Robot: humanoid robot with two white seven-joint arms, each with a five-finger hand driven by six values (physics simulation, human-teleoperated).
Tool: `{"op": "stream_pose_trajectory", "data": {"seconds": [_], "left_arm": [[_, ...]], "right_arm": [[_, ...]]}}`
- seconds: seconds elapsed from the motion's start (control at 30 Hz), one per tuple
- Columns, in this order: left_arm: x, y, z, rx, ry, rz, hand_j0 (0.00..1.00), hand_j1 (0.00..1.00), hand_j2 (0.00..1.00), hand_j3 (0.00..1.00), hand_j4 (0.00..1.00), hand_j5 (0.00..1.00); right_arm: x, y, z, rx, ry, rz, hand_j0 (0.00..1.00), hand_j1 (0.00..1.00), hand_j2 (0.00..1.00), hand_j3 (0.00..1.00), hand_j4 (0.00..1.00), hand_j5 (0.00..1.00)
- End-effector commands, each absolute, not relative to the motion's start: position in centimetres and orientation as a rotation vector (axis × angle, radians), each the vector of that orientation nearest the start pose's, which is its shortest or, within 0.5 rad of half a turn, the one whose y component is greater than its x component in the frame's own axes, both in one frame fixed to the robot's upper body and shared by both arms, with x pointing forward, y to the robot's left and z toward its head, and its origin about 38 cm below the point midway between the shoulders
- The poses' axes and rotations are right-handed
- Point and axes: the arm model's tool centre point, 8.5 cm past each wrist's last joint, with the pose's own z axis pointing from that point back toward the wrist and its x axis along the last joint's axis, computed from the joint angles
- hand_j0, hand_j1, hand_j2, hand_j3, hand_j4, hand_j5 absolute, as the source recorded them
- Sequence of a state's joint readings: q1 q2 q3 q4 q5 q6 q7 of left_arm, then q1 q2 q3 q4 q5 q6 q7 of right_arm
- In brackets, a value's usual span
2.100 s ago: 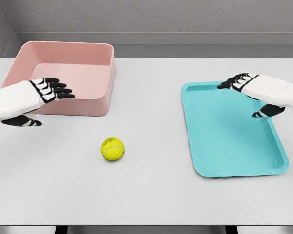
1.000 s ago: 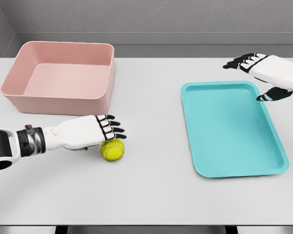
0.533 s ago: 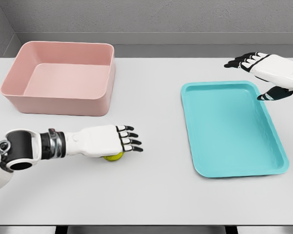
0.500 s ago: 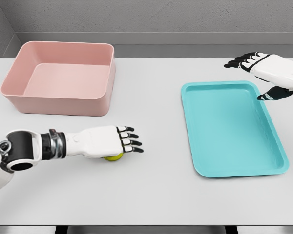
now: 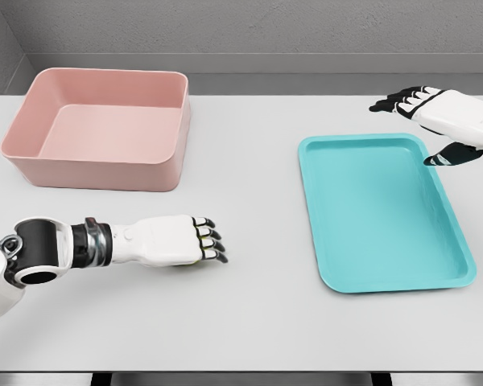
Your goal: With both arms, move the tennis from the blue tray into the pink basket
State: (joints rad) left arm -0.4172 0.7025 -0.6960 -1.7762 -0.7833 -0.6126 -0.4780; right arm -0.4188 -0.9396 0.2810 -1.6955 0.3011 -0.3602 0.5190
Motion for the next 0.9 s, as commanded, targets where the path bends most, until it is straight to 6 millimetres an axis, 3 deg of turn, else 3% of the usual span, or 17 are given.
{"op": "stream_pose_trajectory", "data": {"seconds": [0.0, 0.07, 0.27, 0.47, 0.73, 0.87], "left_arm": [[34.2, 18.9, 14.2, -0.360, 1.680, 2.889, 0.67, 0.67, 0.67, 0.67, 0.67, 0.67], [34.3, 19.0, 14.2, -0.363, 1.632, 2.914, 0.45, 0.45, 0.45, 0.45, 0.45, 0.45], [34.6, 18.9, 14.8, -0.374, 1.645, 2.902, 0.21, 0.21, 0.21, 0.21, 0.21, 0.21], [34.9, 18.8, 15.4, -0.356, 1.686, 2.889, 0.15, 0.15, 0.15, 0.15, 0.15, 0.15], [36.6, 18.3, 19.6, -0.373, 1.817, 2.788, 0.15, 0.15, 0.15, 0.15, 0.15, 0.15], [37.8, 18.7, 22.7, -0.424, 1.893, 2.720, 0.15, 0.15, 0.15, 0.15, 0.15, 0.15]], "right_arm": [[40.3, -34.8, 28.0, -0.611, -1.468, 1.806, 1.00, 1.00, 1.00, 1.00, 1.00, 1.00], [40.3, -34.9, 28.1, -0.613, -1.467, 1.804, 1.00, 1.00, 1.00, 1.00, 1.00, 1.00], [40.3, -34.9, 28.1, -0.614, -1.466, 1.805, 1.00, 1.00, 1.00, 1.00, 1.00, 1.00], [40.3, -35.0, 28.1, -0.614, -1.465, 1.805, 1.00, 1.00, 1.00, 1.00, 1.00, 1.00], [40.3, -35.1, 28.2, -0.620, -1.468, 1.800, 1.00, 1.00, 1.00, 1.00, 1.00, 1.00], [40.4, -35.2, 28.4, -0.626, -1.470, 1.796, 1.00, 1.00, 1.00, 1.00, 1.00, 1.00]]}}
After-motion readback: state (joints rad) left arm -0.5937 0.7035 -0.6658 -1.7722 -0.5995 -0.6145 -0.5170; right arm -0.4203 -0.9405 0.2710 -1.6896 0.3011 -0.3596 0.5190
